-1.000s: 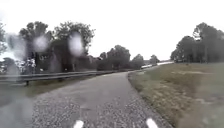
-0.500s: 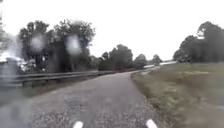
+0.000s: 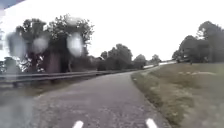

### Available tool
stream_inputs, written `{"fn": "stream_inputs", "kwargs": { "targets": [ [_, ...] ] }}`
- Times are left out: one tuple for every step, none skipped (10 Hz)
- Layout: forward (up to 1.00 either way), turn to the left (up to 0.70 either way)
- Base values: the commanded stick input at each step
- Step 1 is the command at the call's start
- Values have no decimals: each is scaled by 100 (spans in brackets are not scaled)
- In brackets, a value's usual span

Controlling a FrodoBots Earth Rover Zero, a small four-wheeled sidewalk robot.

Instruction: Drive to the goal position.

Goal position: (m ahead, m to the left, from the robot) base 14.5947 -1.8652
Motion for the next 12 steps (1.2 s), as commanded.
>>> {"fn": "stream_inputs", "kwargs": {
  "targets": [
    [96,0],
    [96,0],
    [96,0],
    [96,0],
    [96,0],
    [96,0],
    [96,0],
    [96,0],
    [96,0],
    [96,0],
    [96,0],
    [96,0]
  ]
}}
